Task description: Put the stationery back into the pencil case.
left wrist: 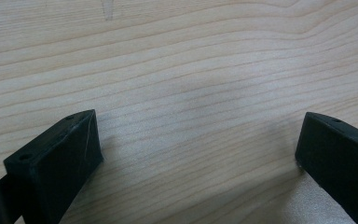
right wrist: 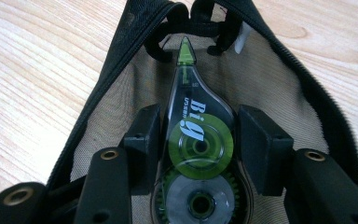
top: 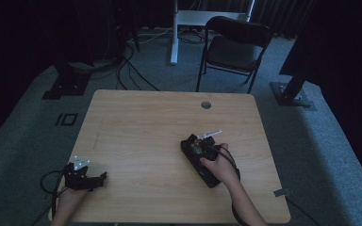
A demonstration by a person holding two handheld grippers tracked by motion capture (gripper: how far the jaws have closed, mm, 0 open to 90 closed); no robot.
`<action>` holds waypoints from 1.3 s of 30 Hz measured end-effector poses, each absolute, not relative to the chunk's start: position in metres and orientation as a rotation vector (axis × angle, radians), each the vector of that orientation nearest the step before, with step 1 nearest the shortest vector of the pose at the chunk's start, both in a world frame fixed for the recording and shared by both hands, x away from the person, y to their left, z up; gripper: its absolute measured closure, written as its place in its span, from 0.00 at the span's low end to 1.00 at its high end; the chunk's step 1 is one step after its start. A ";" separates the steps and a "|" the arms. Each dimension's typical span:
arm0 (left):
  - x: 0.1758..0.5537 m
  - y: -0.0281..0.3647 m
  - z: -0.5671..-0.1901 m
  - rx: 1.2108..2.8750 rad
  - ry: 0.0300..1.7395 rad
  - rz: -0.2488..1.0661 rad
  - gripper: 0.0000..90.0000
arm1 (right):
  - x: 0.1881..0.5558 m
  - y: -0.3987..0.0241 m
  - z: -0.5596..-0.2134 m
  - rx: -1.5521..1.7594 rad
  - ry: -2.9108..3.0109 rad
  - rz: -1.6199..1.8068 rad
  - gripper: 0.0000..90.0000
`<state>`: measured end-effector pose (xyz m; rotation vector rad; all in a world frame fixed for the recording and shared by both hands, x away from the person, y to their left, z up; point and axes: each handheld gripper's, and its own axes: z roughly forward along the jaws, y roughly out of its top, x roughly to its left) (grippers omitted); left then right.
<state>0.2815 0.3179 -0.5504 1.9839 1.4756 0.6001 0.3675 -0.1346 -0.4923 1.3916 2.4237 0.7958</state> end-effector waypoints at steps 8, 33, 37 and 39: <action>0.282 0.318 -0.550 1.984 1.476 0.600 0.00 | 0.370 -0.131 -0.495 1.394 2.441 0.748 0.56; 0.282 0.318 -0.550 1.984 1.475 0.600 0.00 | 0.377 -0.127 -0.499 1.403 2.508 0.663 0.52; 0.282 0.318 -0.550 1.984 1.475 0.600 0.00 | 0.375 -0.130 -0.496 1.402 2.489 0.714 0.49; 0.282 0.318 -0.550 1.984 1.475 0.600 0.00 | 0.374 -0.131 -0.492 1.398 2.481 0.751 0.47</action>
